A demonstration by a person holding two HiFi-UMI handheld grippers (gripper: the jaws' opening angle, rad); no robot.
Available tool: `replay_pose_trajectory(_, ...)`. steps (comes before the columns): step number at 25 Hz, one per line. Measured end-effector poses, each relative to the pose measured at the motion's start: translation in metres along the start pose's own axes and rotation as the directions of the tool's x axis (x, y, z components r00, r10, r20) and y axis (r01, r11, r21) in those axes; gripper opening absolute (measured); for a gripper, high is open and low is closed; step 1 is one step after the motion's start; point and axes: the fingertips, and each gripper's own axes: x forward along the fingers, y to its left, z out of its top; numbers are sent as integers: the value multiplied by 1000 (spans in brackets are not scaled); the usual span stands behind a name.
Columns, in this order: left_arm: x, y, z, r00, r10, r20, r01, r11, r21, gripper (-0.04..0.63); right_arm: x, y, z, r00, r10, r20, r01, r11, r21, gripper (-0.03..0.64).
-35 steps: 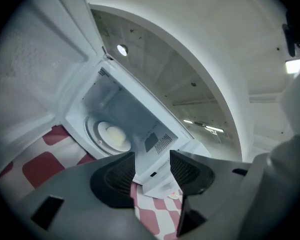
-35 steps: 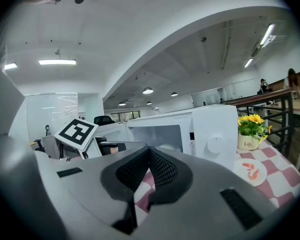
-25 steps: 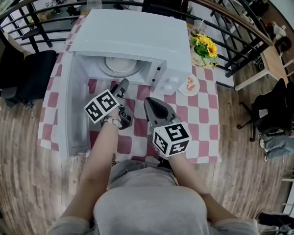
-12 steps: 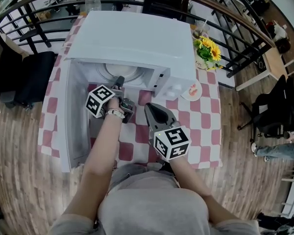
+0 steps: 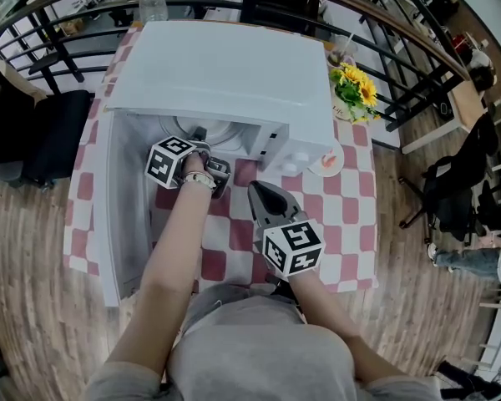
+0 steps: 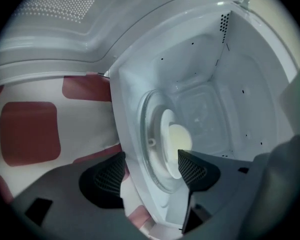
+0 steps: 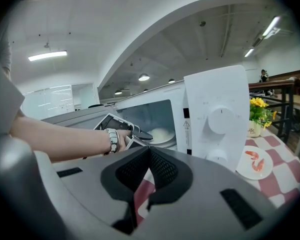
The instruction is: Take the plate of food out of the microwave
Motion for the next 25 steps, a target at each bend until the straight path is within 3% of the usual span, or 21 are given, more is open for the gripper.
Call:
replay_pose_trajectory(9, 10, 7, -4, 993, 119, -2, -119, 992, 32, 321, 1, -7, -2, 1000, -7, -1, 7, 1000, 22, 23)
replay_pose_trajectory(12, 16, 10, -4, 993, 118, -9, -118, 993, -20, 345, -2, -12, -2, 1000, -15, 1, 15, 1000, 26, 23)
replay_pose_trajectory(25, 12, 16, -3, 995, 98, 0, -98, 992, -85, 353, -8, -13, -1, 1000, -24, 11, 24, 999, 38, 23)
